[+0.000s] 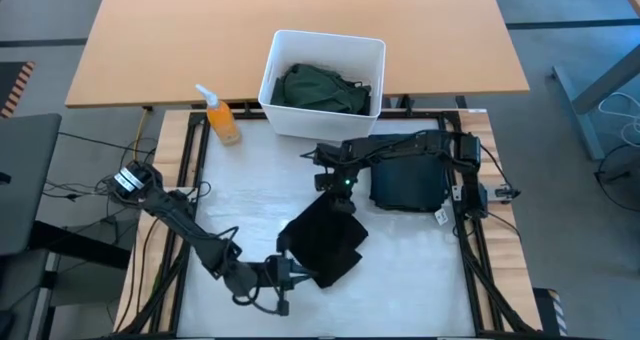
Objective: Fold laundry
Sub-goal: Fold the black t-shirt
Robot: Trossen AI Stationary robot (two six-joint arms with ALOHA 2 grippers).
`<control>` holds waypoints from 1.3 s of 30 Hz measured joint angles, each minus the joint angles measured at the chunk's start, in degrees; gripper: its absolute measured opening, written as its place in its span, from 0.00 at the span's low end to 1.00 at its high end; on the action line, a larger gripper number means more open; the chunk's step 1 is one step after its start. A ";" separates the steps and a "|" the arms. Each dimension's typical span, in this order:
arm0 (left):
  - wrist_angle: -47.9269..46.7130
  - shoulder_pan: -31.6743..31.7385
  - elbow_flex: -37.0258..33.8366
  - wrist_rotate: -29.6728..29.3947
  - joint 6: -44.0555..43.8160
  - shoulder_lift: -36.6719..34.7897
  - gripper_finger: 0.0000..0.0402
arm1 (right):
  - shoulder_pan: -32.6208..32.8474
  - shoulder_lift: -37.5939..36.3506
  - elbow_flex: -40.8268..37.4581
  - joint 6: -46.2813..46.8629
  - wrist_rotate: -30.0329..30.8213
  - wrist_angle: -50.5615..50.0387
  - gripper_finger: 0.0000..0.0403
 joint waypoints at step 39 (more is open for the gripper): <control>-26.90 12.90 8.76 16.47 1.36 -0.22 0.43 | -2.07 -0.02 0.65 3.42 1.53 -1.63 0.63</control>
